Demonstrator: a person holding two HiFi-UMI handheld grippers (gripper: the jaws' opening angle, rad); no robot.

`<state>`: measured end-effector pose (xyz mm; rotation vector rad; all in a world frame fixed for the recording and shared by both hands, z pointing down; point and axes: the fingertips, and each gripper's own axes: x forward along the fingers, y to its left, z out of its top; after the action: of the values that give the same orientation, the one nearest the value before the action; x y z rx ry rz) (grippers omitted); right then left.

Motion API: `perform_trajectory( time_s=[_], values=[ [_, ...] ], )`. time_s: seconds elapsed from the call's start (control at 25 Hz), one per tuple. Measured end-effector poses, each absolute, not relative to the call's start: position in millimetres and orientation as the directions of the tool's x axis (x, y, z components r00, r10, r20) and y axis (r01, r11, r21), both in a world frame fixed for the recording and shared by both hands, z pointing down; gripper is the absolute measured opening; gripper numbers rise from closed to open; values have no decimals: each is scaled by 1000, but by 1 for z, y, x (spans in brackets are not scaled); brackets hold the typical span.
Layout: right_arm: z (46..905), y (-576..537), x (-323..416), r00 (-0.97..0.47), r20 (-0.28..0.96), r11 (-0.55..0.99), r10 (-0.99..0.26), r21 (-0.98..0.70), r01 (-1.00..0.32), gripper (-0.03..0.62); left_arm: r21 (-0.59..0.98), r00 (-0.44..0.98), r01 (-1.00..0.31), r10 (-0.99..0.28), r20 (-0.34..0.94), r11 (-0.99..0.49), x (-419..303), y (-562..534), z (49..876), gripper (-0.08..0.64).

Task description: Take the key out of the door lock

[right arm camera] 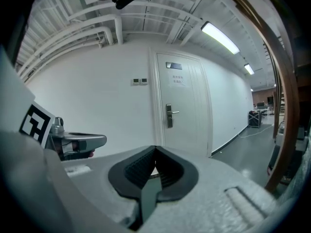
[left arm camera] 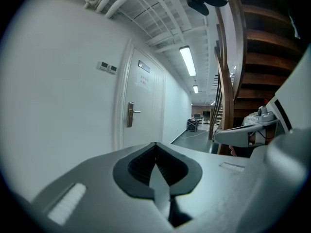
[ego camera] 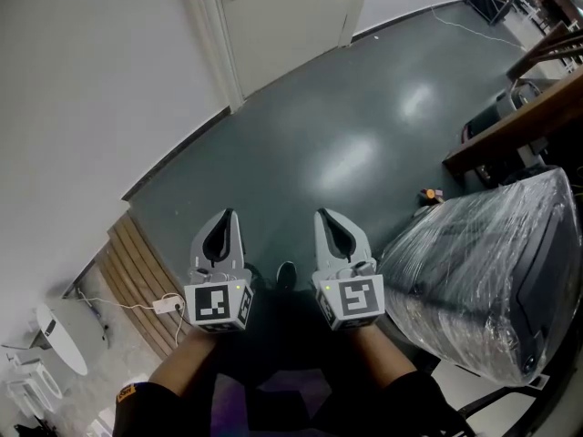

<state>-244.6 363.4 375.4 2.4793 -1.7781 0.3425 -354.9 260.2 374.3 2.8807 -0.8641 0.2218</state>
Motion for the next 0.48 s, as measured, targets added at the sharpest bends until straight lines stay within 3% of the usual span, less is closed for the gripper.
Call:
perform_trajectory(
  time_s=[0.32,0.48],
  values=[
    [374,359,-236,299,200,-319,-933,-77,-945,-8,66,822,-554,-532,205,-830,-343,256,375,18],
    [383,354,-220,333,250,-365,-909,-92,-926,-8,63,833,-530,-506,223,-846,-325,246,381,18]
  ],
)
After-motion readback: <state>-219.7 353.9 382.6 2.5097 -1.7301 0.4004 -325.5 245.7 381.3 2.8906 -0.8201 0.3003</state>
